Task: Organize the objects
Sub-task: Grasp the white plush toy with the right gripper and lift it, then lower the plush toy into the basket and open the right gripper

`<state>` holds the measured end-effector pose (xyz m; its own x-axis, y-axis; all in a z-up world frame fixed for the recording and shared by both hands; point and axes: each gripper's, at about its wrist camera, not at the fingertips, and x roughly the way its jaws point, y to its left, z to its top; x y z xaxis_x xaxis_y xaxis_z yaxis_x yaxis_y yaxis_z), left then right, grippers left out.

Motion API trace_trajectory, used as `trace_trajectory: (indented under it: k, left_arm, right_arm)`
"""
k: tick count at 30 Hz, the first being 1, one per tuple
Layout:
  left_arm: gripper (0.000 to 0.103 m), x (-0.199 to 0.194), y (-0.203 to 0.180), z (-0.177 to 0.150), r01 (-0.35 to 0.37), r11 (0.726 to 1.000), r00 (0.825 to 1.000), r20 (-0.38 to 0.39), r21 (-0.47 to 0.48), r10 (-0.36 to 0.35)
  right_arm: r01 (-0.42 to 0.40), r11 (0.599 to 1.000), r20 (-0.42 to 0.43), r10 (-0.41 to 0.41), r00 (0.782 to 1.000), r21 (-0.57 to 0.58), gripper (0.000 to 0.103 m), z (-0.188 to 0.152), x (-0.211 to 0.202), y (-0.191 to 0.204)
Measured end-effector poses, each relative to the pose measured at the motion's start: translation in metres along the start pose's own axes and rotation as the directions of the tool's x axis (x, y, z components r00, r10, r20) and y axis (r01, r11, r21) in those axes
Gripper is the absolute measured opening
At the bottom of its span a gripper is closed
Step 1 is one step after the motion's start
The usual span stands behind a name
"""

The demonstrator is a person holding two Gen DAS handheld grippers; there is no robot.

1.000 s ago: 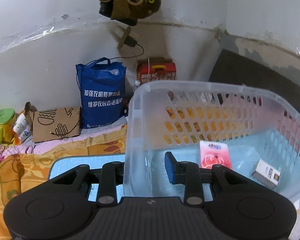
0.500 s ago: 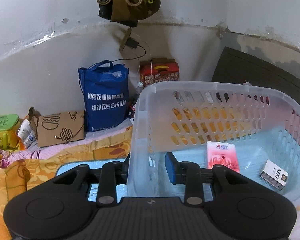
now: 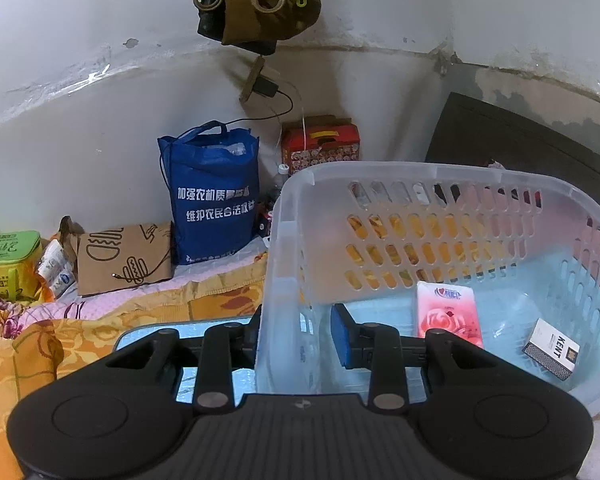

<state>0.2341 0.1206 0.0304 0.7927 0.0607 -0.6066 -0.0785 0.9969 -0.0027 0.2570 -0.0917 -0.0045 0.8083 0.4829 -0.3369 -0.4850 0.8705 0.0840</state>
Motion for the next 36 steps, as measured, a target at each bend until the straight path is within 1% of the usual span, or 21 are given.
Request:
trace_trajectory:
  k: [2, 5, 7, 9, 11, 12, 14, 16, 18, 20, 21, 23, 26, 29, 31, 33, 36]
  left_arm:
    - [0.037, 0.002, 0.001, 0.002, -0.007, 1.0, 1.0, -0.007, -0.01, 0.007]
    - [0.037, 0.002, 0.0, 0.001, -0.013, 1.0, 1.0, -0.003, 0.0, 0.013]
    - [0.037, 0.001, 0.0, 0.002, -0.007, 1.0, 1.0, -0.008, -0.002, 0.007]
    - [0.037, 0.001, -0.002, 0.001, -0.024, 1.0, 1.0, 0.004, 0.002, 0.024]
    - [0.037, 0.001, -0.003, 0.002, -0.031, 1.0, 0.999, 0.006, 0.001, 0.031]
    - [0.037, 0.001, -0.002, 0.002, -0.03, 1.0, 1.0, 0.005, -0.007, 0.03]
    - [0.038, 0.001, -0.001, 0.002, -0.03, 0.999, 1.0, 0.001, -0.024, 0.03]
    - [0.038, 0.002, 0.001, 0.003, -0.034, 0.998, 0.999, -0.013, -0.047, 0.033]
    - [0.036, 0.001, 0.0, 0.003, -0.039, 0.997, 0.999, -0.03, -0.059, 0.038]
    - [0.037, -0.001, -0.004, 0.001, -0.049, 0.997, 0.998, -0.047, -0.067, 0.046]
    - [0.036, -0.002, -0.007, 0.0, -0.031, 0.998, 0.998, -0.055, -0.063, 0.027]
    - [0.036, -0.005, -0.014, -0.001, -0.065, 0.997, 0.995, -0.075, -0.048, 0.061]
    - [0.036, -0.005, -0.013, -0.001, -0.073, 0.995, 0.993, -0.094, -0.063, 0.067]
    - [0.036, -0.006, -0.015, -0.002, -0.088, 0.995, 0.992, -0.092, -0.05, 0.084]
    - [0.036, -0.006, -0.015, -0.002, -0.094, 0.995, 0.993, -0.072, -0.039, 0.091]
    - [0.036, -0.006, -0.014, -0.003, -0.081, 0.996, 0.995, -0.058, -0.047, 0.078]
    - [0.036, -0.007, -0.013, -0.003, -0.064, 0.997, 0.997, -0.044, -0.043, 0.063]
  right_arm:
    - [-0.019, 0.999, 0.022, 0.018, 1.0, 0.026, 0.08, 0.005, -0.011, -0.006]
    - [0.012, 1.0, 0.079, -0.01, 0.997, -0.021, 0.079, 0.022, -0.036, -0.002]
    - [0.01, 0.999, 0.126, -0.003, 0.992, -0.053, 0.079, 0.039, -0.054, 0.001]
    - [0.007, 0.997, 0.175, 0.005, 0.985, -0.071, 0.079, 0.06, -0.069, 0.002]
    - [0.012, 0.996, 0.202, 0.005, 0.979, -0.083, 0.079, 0.084, -0.069, -0.001]
    - [0.024, 0.995, 0.2, -0.004, 0.98, -0.098, 0.079, 0.098, -0.064, -0.002]
    - [0.049, 0.994, 0.166, -0.032, 0.986, -0.102, 0.079, 0.123, -0.045, -0.01]
    - [0.068, 0.992, 0.115, -0.055, 0.992, -0.108, 0.079, 0.144, -0.019, -0.018]
    - [0.105, 0.988, 0.062, -0.099, 0.993, -0.114, 0.079, 0.155, 0.009, -0.025]
    - [0.102, 0.99, 0.025, -0.1, 0.995, -0.096, 0.079, 0.157, 0.023, -0.033]
    - [0.101, 0.991, 0.017, -0.1, 0.995, -0.085, 0.079, 0.155, 0.027, -0.035]
    - [0.083, 0.994, 0.009, -0.083, 0.997, -0.066, 0.079, 0.151, 0.031, -0.039]
    - [0.071, 0.995, 0.007, -0.071, 0.997, -0.066, 0.079, 0.143, 0.031, -0.041]
    - [0.075, 0.995, -0.004, -0.075, 0.997, -0.065, 0.079, 0.139, 0.035, -0.044]
    - [0.073, 0.996, -0.017, -0.074, 0.997, -0.047, 0.079, 0.14, 0.042, -0.046]
    - [0.069, 0.997, -0.032, -0.07, 0.997, -0.029, 0.079, 0.138, 0.048, -0.047]
    - [0.07, 0.997, -0.046, -0.072, 0.996, -0.043, 0.079, 0.134, 0.057, -0.042]
